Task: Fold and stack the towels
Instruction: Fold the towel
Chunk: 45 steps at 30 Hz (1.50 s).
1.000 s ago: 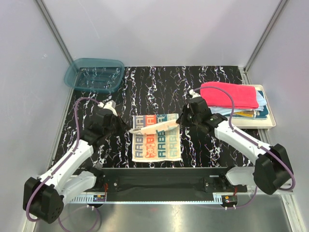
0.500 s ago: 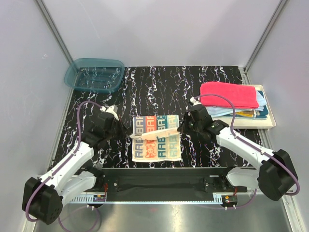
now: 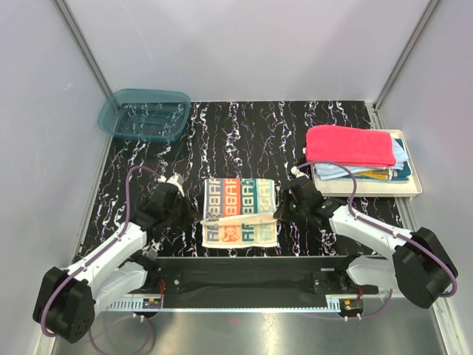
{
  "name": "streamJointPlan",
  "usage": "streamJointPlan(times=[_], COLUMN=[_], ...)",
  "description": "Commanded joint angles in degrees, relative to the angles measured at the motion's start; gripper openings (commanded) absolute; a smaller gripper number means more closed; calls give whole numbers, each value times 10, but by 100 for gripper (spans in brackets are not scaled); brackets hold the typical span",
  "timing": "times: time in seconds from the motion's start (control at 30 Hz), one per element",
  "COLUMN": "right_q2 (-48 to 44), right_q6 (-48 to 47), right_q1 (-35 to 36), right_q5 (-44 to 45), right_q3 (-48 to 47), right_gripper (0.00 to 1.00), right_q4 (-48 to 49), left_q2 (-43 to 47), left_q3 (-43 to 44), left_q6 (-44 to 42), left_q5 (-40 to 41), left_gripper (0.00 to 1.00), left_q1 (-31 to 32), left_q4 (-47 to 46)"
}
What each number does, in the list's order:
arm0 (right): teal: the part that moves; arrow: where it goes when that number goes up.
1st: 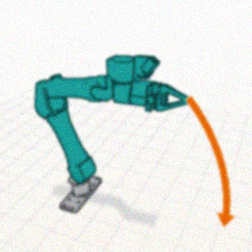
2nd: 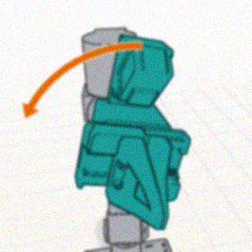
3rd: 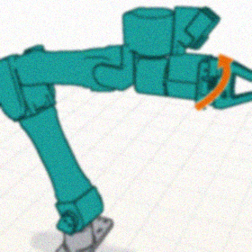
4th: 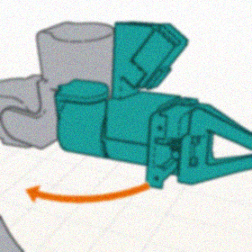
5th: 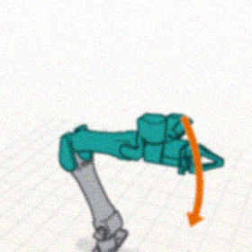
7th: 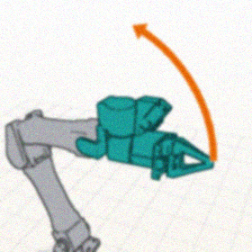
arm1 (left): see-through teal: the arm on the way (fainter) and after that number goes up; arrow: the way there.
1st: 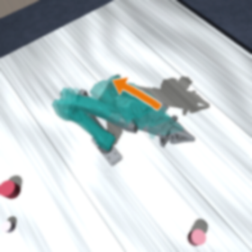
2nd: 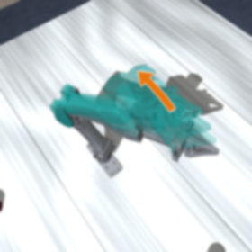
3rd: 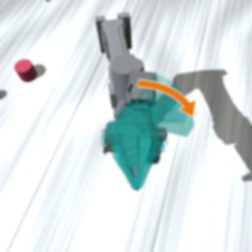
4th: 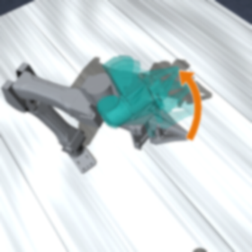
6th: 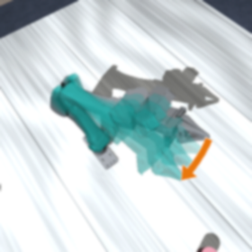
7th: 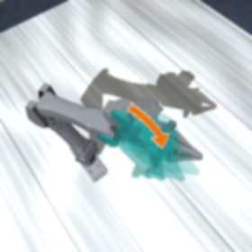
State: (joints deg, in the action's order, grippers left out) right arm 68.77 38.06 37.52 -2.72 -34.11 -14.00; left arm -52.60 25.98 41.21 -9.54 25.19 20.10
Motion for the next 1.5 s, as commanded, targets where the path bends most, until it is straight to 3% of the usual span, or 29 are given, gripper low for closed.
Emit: streamJointPlan(times=[0.0,0.17,0.67,0.9,1.0,1.1,1.13,1.3,1.47], right_q2=[-22,-32,-75,-81,-75,-63,-59,-71,-59], right_q6=[12,13,-6,3,10,18,18,16,-4], right_q1=[5,6,7,7,6,6,7,6,7], right_q5=[-6,-10,9,2,0,-7,-11,-7,20], right_q3=[23,33,-32,-6,21,42,46,46,-2], right_gripper=[4,3,3,4,11,18,21,28,30], right_q4=[35,38,-24,-22,-3,17,20,6,-13], left_q2=[3,15,103,109,96,86,85,94,67], left_q3=[-29,-44,55,20,1,-23,-28,-7,36], left_q6=[12,13,3,8,11,24,27,21,4], left_q5=[-22,-19,15,6,-6,-23,-23,-16,0], left_gripper=[2,0,0,0,1,11,21,30,33], left_q1=[6,8,8,7,7,8,9,8,9], left_q4=[-29,-22,87,83,67,43,39,55,50])
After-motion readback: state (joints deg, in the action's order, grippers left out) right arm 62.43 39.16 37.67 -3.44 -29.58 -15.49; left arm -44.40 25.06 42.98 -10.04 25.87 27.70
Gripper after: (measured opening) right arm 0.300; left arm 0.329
